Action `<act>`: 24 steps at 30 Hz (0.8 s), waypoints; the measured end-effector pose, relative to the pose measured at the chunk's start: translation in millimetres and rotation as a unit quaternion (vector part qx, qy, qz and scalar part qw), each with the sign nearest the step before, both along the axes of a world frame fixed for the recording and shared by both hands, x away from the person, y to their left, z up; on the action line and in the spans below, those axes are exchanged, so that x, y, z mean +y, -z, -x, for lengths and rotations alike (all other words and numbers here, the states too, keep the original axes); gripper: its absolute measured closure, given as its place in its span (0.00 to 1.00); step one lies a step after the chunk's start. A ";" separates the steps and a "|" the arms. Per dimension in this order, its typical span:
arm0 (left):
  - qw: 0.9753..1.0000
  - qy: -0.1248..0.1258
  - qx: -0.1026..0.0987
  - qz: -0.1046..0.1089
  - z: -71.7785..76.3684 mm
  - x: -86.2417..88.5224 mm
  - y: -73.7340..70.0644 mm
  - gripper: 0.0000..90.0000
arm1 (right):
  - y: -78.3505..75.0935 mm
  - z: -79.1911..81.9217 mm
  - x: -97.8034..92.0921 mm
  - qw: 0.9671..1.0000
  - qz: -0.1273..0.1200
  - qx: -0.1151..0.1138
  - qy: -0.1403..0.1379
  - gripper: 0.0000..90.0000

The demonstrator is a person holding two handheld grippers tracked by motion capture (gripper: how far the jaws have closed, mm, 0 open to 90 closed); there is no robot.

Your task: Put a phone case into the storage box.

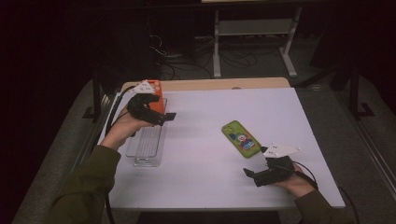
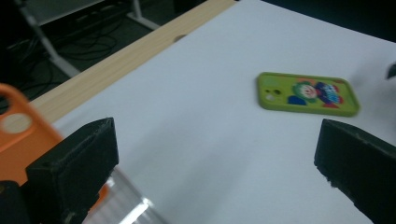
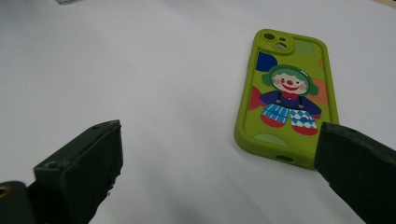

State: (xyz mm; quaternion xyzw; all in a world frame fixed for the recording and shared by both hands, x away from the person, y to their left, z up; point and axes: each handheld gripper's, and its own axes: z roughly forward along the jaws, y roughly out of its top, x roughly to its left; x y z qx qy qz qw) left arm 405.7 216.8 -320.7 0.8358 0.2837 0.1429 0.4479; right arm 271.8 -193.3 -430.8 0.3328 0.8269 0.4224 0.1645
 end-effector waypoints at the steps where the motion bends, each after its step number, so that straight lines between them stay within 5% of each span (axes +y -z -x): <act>1: 1.000 0.004 0.000 0.003 2.2 -2.0 1.0 0.00 | 0.0 -0.1 0.1 1.000 0.000 0.001 0.001 0.01; 12: 0.998 0.067 0.016 0.007 37.0 -26.7 30.0 0.00 | -0.5 -1.9 1.7 1.000 0.003 0.013 0.005 0.01; 24: 0.996 0.088 0.027 -0.001 63.7 -42.0 52.8 0.00 | -5.7 -6.4 0.8 1.000 0.000 0.015 0.021 0.01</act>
